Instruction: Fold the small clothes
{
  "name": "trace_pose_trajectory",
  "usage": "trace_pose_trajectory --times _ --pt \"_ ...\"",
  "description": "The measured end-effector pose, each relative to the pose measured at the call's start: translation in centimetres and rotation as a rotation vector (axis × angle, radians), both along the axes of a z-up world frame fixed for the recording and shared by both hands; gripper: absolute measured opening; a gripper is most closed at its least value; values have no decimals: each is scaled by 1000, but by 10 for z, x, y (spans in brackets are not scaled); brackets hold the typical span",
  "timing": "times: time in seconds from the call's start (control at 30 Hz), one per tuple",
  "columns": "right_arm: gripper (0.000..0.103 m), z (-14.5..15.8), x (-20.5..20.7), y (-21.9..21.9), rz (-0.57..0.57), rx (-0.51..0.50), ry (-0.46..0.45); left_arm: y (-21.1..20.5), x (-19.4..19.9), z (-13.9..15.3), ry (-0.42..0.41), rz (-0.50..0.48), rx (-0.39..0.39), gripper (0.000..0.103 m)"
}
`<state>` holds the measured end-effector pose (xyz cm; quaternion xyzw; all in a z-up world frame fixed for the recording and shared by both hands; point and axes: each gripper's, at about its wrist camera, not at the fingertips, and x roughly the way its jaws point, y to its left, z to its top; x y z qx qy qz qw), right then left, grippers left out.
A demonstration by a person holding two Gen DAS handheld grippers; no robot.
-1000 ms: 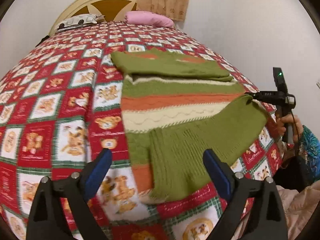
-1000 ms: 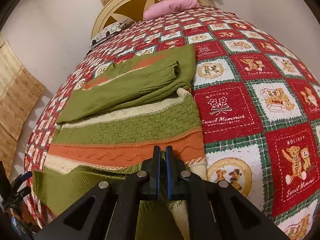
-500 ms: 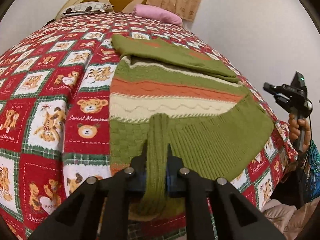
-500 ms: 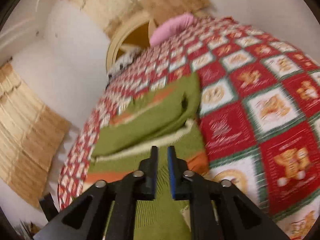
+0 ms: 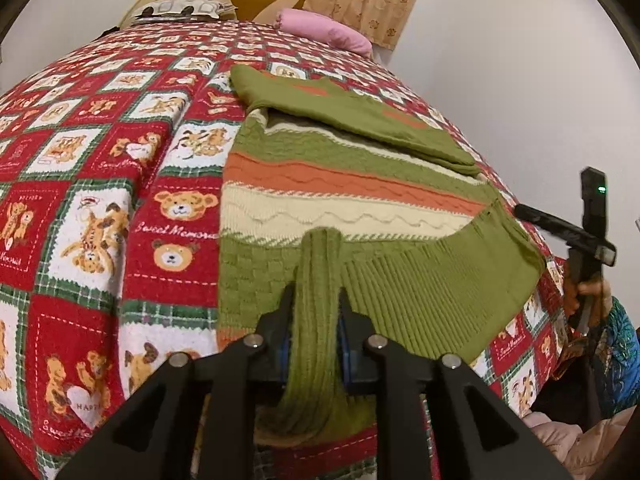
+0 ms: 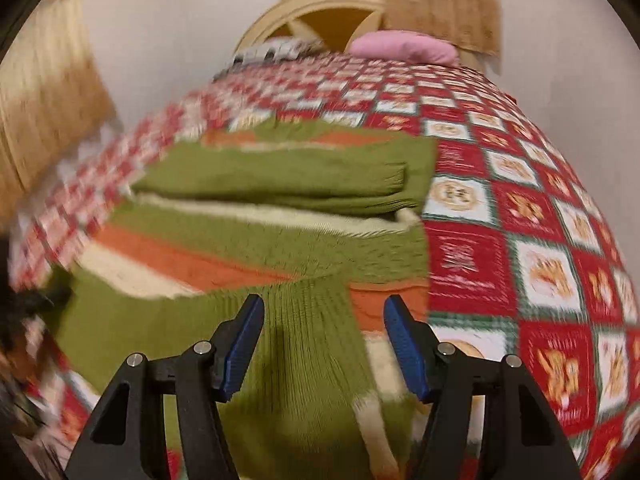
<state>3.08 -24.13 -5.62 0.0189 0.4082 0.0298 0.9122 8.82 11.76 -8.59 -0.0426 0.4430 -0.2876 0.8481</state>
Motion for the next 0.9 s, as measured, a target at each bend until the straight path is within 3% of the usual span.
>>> trace_pose_trajectory --times 0.1,0.17,0.2,0.23,0.27,0.37,0.57,0.9 --pt "60 -19 8 6 18 -47 53 -4 -1 2 3 -27 -11 41" --pt "20 -17 4 8 34 -24 31 -12 -5 3 -30 -33 35 42" --pt "14 -15 2 9 35 -18 36 -15 -8 4 -49 -34 55 40" --pt "11 -13 0 10 35 -19 37 -18 -11 4 -75 -32 79 29" --pt "10 -10 -4 11 31 -25 35 -19 -11 4 -82 -30 83 13" --pt "10 3 -13 11 17 5 14 -14 -5 8 -52 -8 56 7" --pt "10 52 -18 3 -9 88 -110 -6 13 29 -62 29 12 7" --pt "10 88 4 4 -74 11 -214 -15 70 61 -97 83 -15 7"
